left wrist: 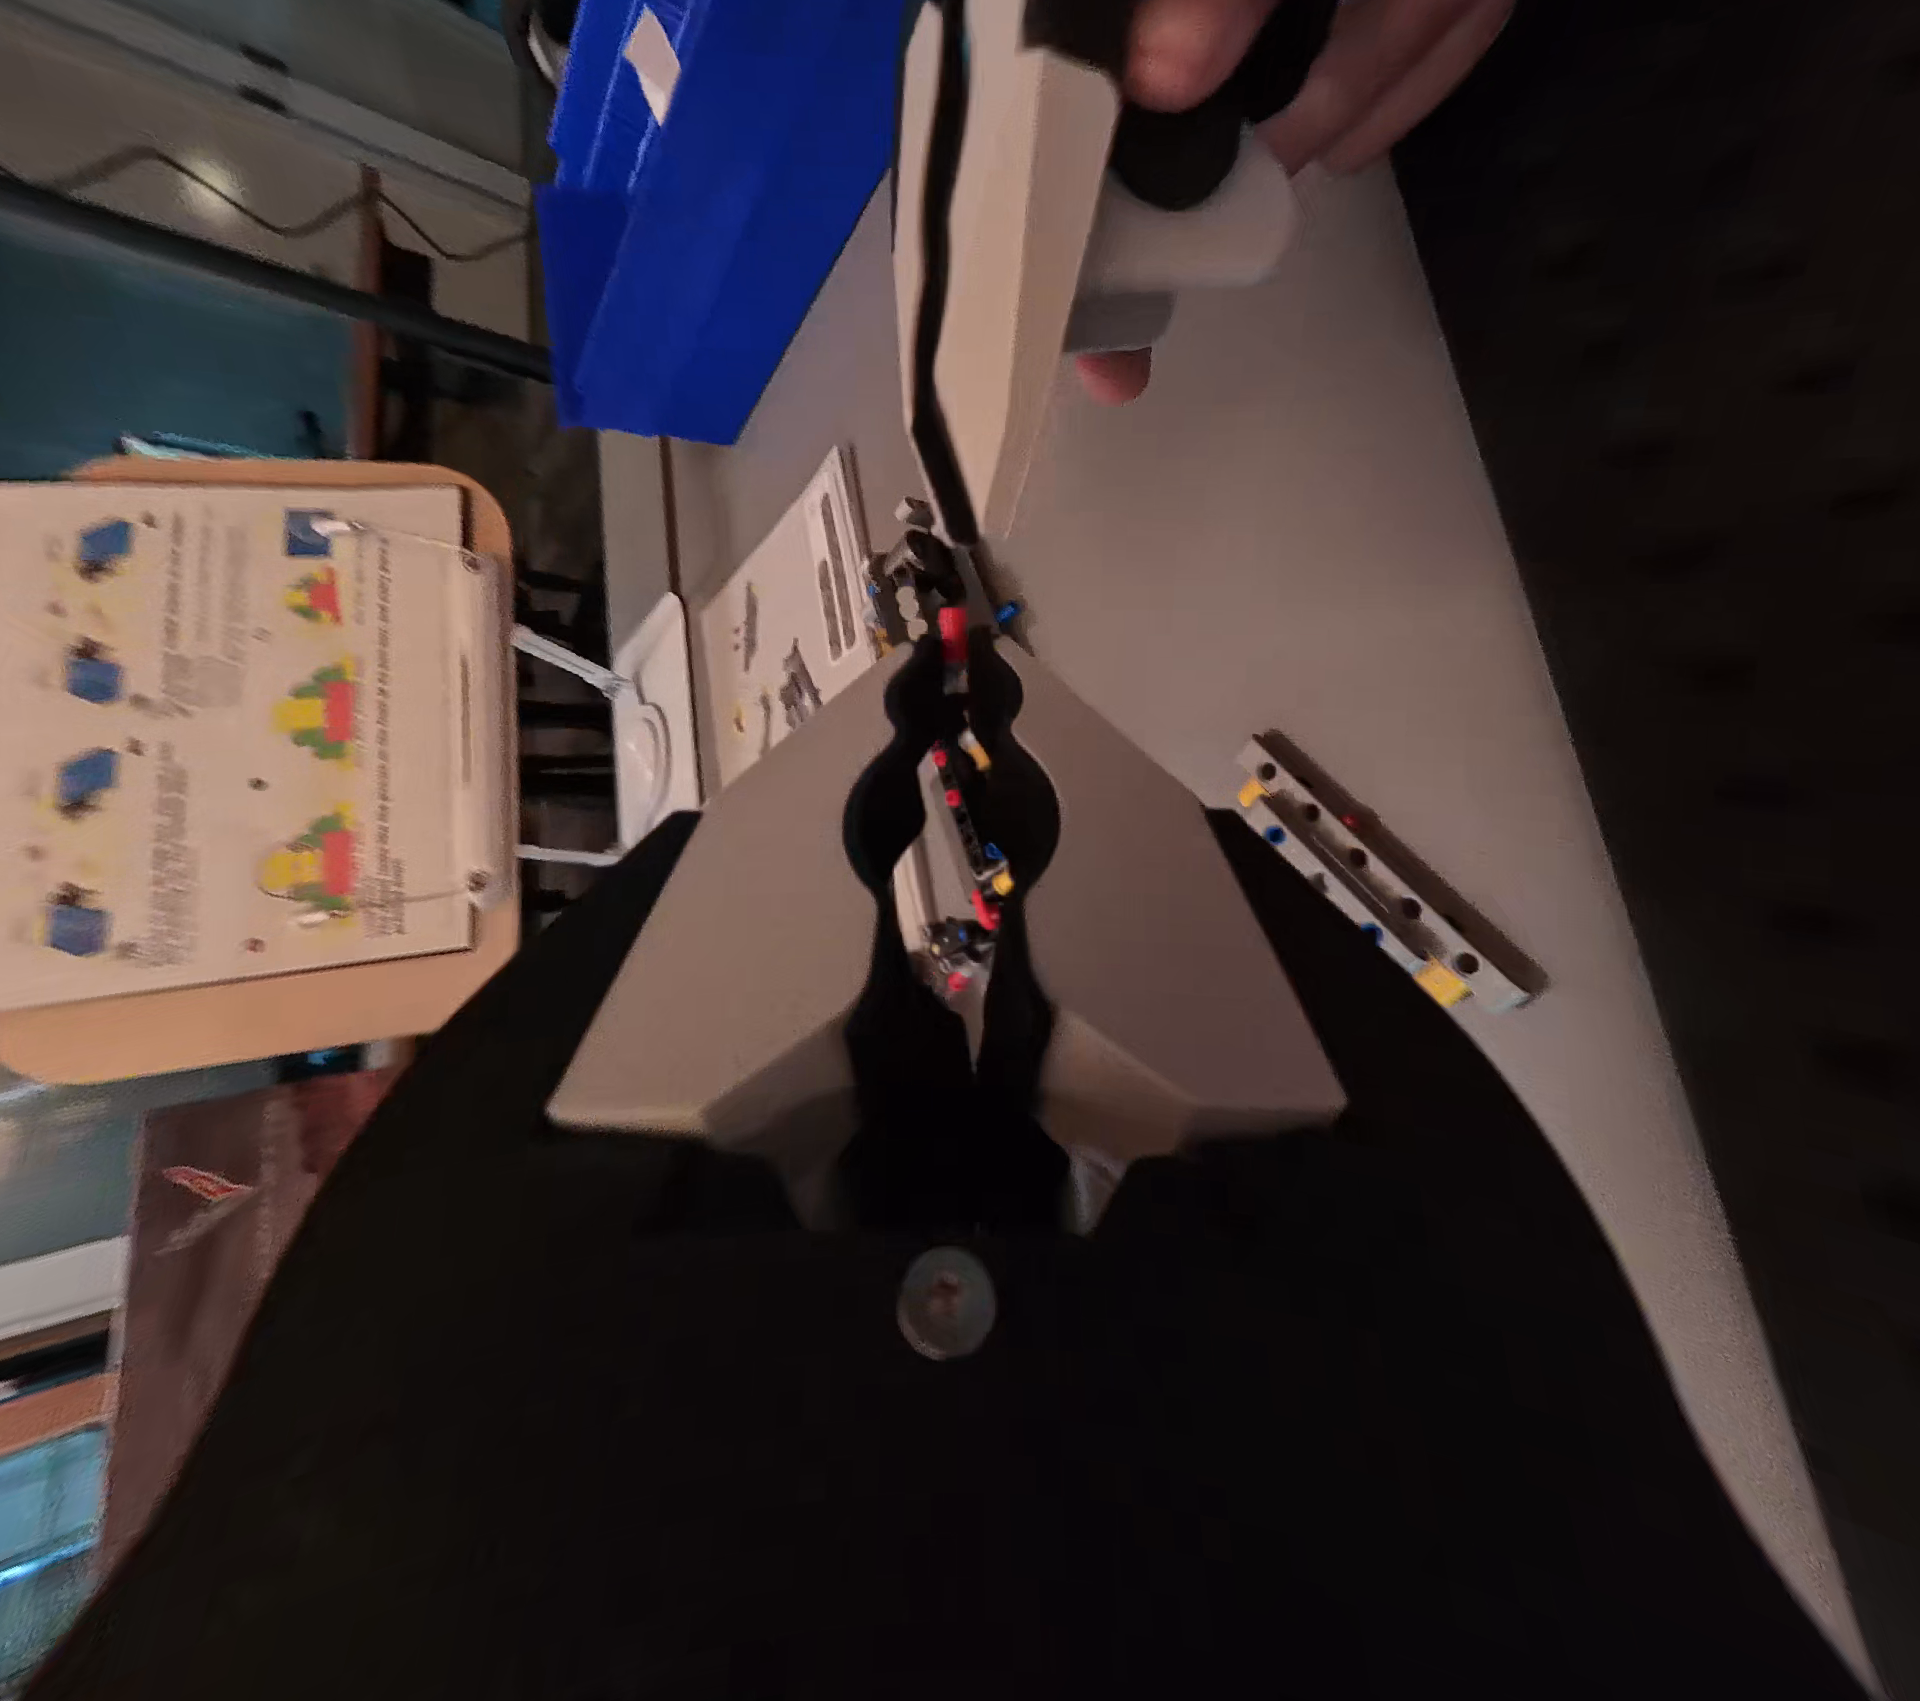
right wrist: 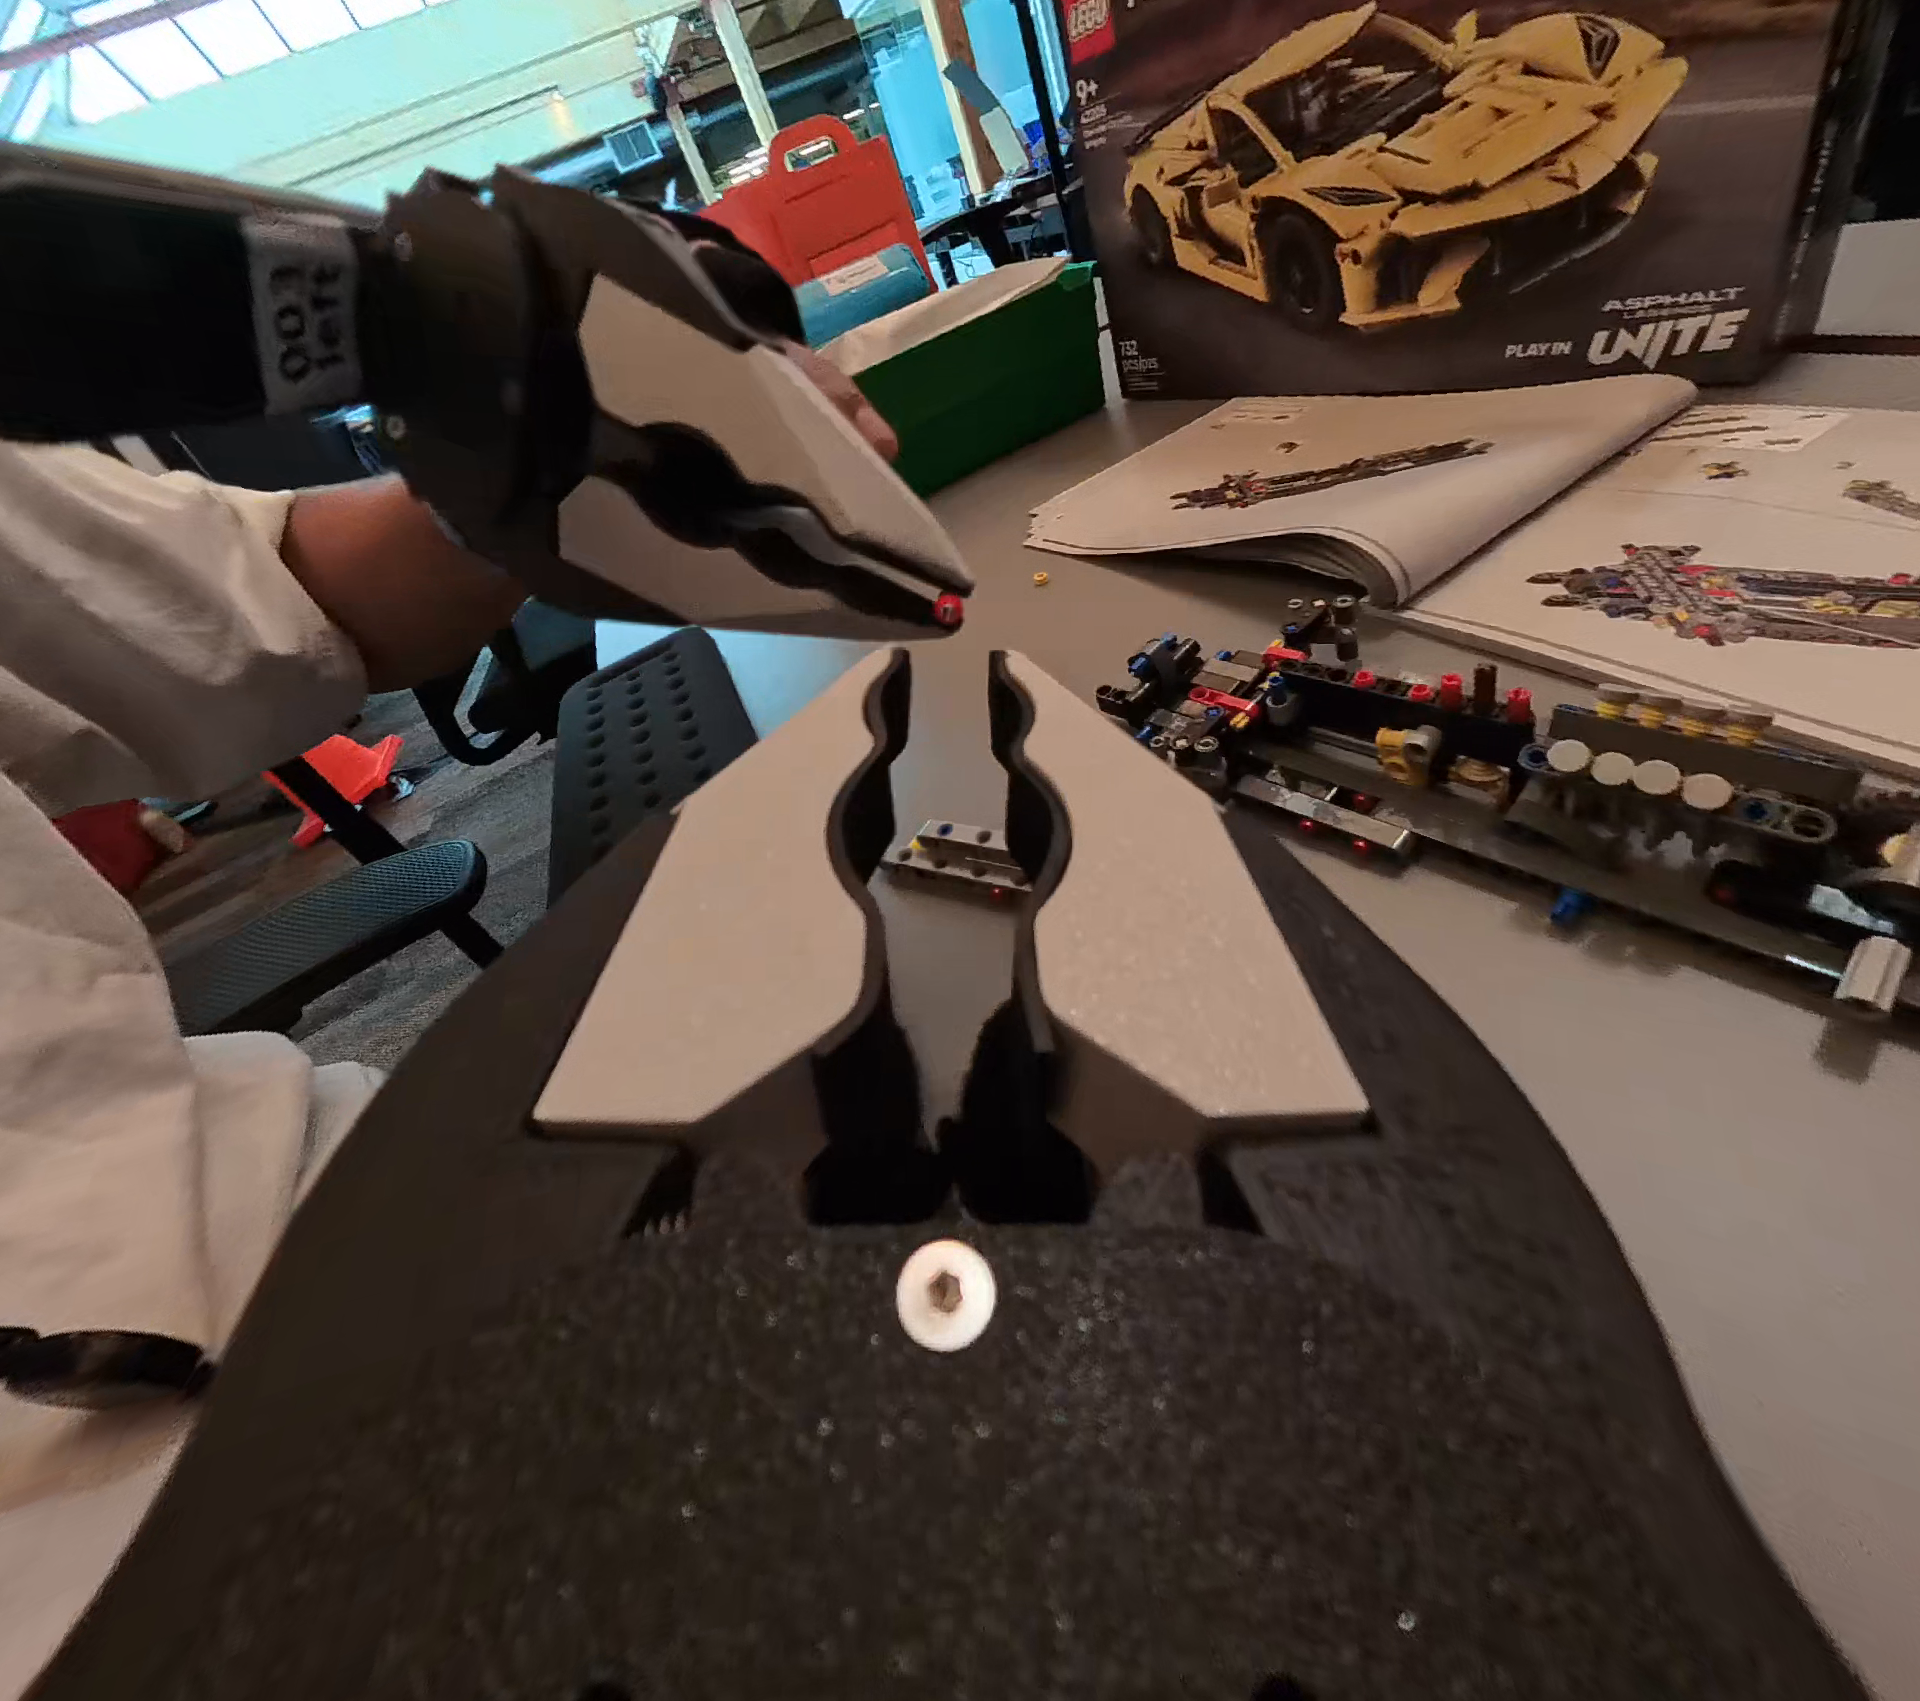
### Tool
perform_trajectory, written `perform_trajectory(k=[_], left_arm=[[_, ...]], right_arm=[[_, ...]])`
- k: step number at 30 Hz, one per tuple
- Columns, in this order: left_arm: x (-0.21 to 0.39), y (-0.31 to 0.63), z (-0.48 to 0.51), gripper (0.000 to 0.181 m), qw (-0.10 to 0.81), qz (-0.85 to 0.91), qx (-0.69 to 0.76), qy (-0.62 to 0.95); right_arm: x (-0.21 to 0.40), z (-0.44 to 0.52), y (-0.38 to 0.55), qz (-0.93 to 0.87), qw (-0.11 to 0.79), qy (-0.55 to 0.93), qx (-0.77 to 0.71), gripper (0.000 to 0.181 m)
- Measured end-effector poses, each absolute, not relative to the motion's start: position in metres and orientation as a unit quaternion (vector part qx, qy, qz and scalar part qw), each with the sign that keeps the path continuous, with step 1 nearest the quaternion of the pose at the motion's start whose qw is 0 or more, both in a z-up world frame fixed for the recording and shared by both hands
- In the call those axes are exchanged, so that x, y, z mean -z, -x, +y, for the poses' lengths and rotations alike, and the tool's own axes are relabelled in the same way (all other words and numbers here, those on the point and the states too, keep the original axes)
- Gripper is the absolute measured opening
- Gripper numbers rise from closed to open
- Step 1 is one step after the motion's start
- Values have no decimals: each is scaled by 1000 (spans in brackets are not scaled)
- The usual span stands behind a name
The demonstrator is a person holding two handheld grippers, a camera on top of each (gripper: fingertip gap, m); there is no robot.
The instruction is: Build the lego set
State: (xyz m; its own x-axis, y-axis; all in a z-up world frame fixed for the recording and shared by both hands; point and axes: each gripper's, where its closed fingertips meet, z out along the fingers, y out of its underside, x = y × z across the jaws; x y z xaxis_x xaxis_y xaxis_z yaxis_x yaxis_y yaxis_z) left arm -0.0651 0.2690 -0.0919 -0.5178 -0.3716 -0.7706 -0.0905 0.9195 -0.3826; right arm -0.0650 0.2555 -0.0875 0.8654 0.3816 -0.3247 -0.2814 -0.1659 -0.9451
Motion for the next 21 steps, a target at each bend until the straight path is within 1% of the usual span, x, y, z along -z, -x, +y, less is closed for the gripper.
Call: perform_trajectory(k=[4, 8, 17, 21], left_arm=[[91, 59, 261, 3, 519, 841, 119, 95], [92, 55, 256, 3, 540, 832, 98, 78], [90, 52, 254, 3, 545, 829, 93, 81], [90, 52, 252, 3, 546, 829, 93, 77]], right_arm=[[85, 255, 62, -24, 649, 712, -266, 10], [83, 254, 62, -28, 655, 707, -263, 9], [85, 256, 60, -21, 650, 711, -267, 9], [84, 254, 60, -22, 653, 708, -267, 5]])
